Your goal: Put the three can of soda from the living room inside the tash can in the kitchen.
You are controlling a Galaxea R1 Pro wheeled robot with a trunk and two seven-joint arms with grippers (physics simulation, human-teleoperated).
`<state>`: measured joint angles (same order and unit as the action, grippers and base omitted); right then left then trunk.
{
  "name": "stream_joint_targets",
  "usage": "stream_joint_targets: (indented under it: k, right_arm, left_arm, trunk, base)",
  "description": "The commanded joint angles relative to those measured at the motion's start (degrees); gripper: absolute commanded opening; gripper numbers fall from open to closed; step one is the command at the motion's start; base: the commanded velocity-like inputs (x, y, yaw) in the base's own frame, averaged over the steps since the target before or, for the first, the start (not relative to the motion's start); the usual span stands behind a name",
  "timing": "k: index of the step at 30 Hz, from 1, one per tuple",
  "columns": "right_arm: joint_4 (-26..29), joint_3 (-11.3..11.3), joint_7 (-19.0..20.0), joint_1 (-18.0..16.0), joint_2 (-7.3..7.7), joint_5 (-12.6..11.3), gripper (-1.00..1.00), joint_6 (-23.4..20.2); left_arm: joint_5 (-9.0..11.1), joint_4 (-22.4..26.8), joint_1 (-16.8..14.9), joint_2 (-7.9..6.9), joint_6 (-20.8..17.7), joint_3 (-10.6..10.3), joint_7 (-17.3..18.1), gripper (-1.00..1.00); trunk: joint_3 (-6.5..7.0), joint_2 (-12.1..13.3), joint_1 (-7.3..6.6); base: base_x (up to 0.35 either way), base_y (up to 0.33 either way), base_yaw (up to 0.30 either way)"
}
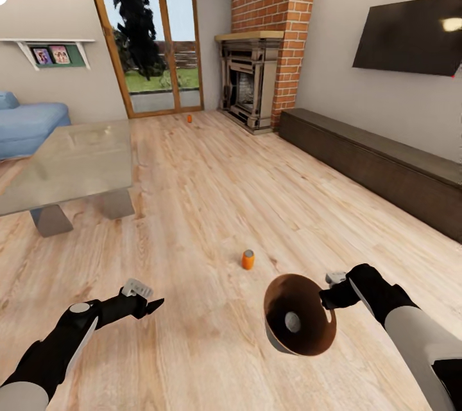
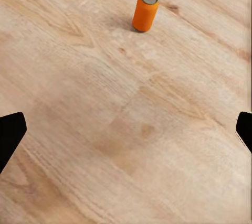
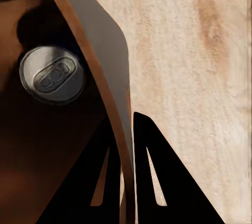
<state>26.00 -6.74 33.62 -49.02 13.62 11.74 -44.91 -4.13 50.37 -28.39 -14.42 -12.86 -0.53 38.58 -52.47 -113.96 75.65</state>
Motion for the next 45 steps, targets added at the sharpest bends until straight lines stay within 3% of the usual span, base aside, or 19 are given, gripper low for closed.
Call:
stream_joint_targets:
  k: [1, 12, 45]
  right_arm:
    - [0.0, 0.2, 0.4, 0.0, 0.01, -1.5, -1.00, -0.4]
    - [0.0, 0.2, 0.4, 0.0, 0.09, -1.5, -1.00, -0.4]
    - [0.0, 0.2, 0.2, 0.0, -0.03, -1.5, -1.00, -0.4]
  left_arm:
    - [0.0, 0.0, 0.0, 0.00, 0.0, 0.0, 0.0, 1.00]
    - [-0.1, 0.0, 0.0, 0.00, 0.0, 0.0, 0.0, 1.00]
    - [-0.2, -0.1, 0.0, 0.07, 0.0, -0.1, -1.1, 1.00]
  trunk:
    - [0.02, 0.0, 0.00]
    - [0.57, 0.0, 0.00]
    - [1.36, 0.0, 0.00]
  base:
    - [0.068, -0.271, -0.030]
    - [0.148, -0.248, -0.159]
    - [0.275, -0.156, -0.065]
